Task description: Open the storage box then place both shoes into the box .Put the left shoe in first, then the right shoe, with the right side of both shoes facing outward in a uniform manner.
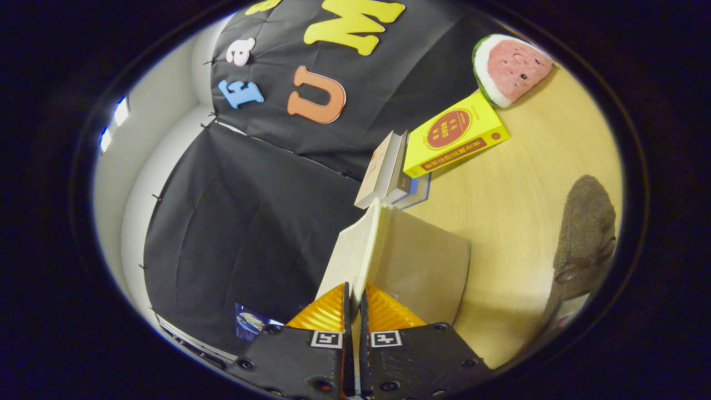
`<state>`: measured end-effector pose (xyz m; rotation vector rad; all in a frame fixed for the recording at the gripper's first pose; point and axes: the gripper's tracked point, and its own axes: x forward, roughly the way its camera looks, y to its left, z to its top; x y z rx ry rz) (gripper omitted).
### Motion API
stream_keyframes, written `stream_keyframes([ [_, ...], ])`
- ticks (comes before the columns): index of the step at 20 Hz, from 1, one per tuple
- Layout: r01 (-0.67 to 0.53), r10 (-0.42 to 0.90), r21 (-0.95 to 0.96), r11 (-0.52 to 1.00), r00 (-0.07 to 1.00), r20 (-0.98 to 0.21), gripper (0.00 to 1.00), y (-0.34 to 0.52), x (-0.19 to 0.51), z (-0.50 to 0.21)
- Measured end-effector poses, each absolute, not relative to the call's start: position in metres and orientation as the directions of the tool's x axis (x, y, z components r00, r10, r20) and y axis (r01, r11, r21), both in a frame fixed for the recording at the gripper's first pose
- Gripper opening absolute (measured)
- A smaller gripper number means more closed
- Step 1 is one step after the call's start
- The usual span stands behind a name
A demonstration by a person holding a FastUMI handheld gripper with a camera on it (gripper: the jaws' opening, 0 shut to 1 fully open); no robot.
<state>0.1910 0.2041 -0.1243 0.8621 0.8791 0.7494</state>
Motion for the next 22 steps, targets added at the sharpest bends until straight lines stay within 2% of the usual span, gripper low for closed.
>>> stream_keyframes([
  [11, -0.264, 0.831, 0.86, 0.437, 0.485, -0.274, 0.04, 0.252, 0.183, -0.029],
  [17, -0.316, 0.838, 0.847, 0.429, 0.489, -0.242, 0.04, 0.324, 0.187, 0.019],
  [22, -0.344, 0.853, 0.843, 0.414, 0.47, -0.227, 0.04, 0.397, 0.192, 0.027],
])
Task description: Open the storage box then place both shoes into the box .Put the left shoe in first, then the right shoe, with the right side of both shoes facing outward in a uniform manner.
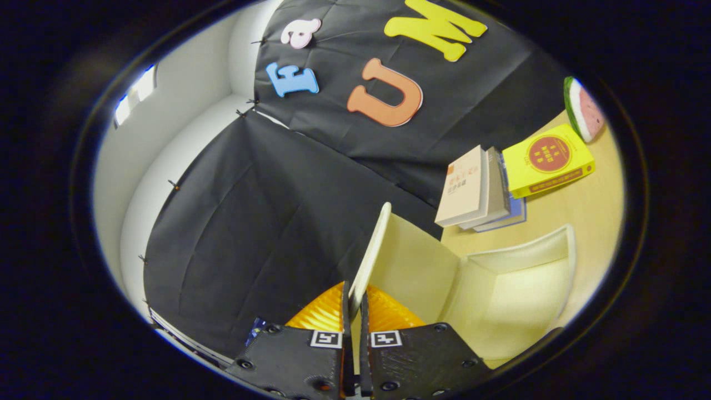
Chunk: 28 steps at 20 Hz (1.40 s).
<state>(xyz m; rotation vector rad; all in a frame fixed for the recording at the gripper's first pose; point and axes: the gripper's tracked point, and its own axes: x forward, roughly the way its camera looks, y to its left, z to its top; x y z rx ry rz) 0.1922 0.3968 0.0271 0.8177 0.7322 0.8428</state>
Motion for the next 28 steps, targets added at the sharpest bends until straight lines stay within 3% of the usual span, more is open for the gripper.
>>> stream_keyframes([
  [7, -0.375, 0.836, 0.794, 0.478, 0.47, -0.282, 0.08, 0.487, 0.205, 0.017],
  [8, -0.387, 0.831, 0.782, 0.489, 0.477, -0.284, 0.15, 0.491, 0.207, 0.019],
  [15, -0.428, 0.756, 0.675, 0.601, 0.578, -0.306, 0.95, 0.464, 0.203, 0.024],
  [23, -0.45, 0.596, 0.439, 0.778, 0.75, -0.287, 0.95, 0.348, 0.166, 0.045],
  [28, -0.37, 0.48, 0.357, 0.858, 0.826, -0.295, 0.95, 0.264, 0.155, 0.042],
])
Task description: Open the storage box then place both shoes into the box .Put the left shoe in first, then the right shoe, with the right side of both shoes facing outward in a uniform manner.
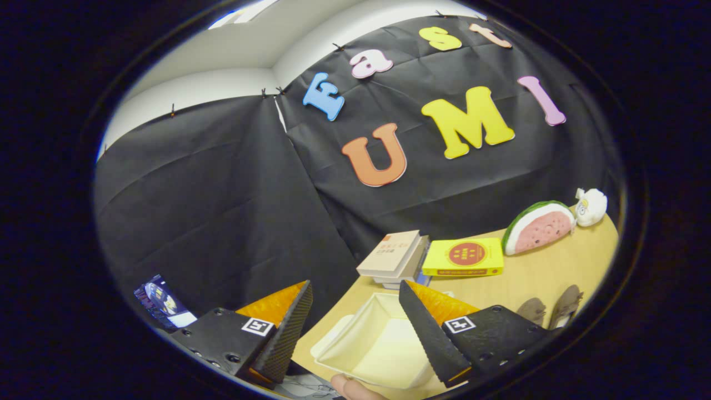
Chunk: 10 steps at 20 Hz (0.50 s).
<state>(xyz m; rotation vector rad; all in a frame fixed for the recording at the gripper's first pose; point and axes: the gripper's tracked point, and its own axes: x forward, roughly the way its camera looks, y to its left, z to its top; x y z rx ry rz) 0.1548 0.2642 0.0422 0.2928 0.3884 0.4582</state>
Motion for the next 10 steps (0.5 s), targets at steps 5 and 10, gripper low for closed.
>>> stream_keyframes([
  [5, -0.242, 0.332, 0.266, 0.933, 0.866, -0.375, 0.95, 0.181, 0.162, 0.011],
  [10, -0.141, 0.21, 0.175, 0.974, 0.848, -0.487, 0.96, 0.112, 0.166, -0.035],
])
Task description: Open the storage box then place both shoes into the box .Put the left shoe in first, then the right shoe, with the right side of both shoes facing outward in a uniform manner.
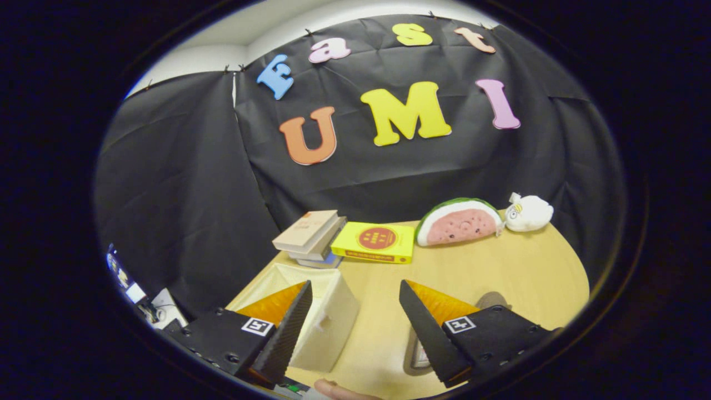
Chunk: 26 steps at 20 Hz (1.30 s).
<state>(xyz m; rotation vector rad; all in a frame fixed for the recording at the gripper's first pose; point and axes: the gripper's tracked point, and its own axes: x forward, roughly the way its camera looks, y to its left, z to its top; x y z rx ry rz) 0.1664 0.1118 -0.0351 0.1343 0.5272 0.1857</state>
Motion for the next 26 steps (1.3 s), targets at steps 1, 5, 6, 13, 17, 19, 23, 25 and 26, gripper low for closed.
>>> stream_keyframes([
  [1, -0.126, 0.195, 0.168, 0.978, 0.842, -0.503, 0.96, 0.102, 0.167, -0.043],
  [5, -0.042, 0.109, 0.123, 0.992, 0.784, -0.612, 0.95, 0.06, 0.168, -0.092],
  [6, -0.022, 0.082, 0.101, 0.995, 0.759, -0.646, 0.95, 0.049, 0.167, -0.107],
  [13, 0.003, 0.01, 0.014, 1.0, 0.592, -0.806, 0.95, 0.011, 0.151, -0.18],
  [17, -0.001, -0.007, -0.008, 1.0, 0.47, -0.882, 0.88, 0.0, 0.138, -0.211],
  [19, 0.019, -0.022, -0.016, 1.0, 0.426, -0.904, 0.77, -0.009, 0.14, -0.222],
  [23, 0.062, 0.003, 0.027, 0.998, 0.358, -0.934, 0.48, -0.013, 0.147, -0.237],
  [25, 0.062, 0.029, 0.053, 0.997, 0.336, -0.941, 0.41, -0.008, 0.15, -0.247],
  [26, 0.065, 0.056, 0.081, 0.995, 0.318, -0.946, 0.33, -0.002, 0.149, -0.251],
])
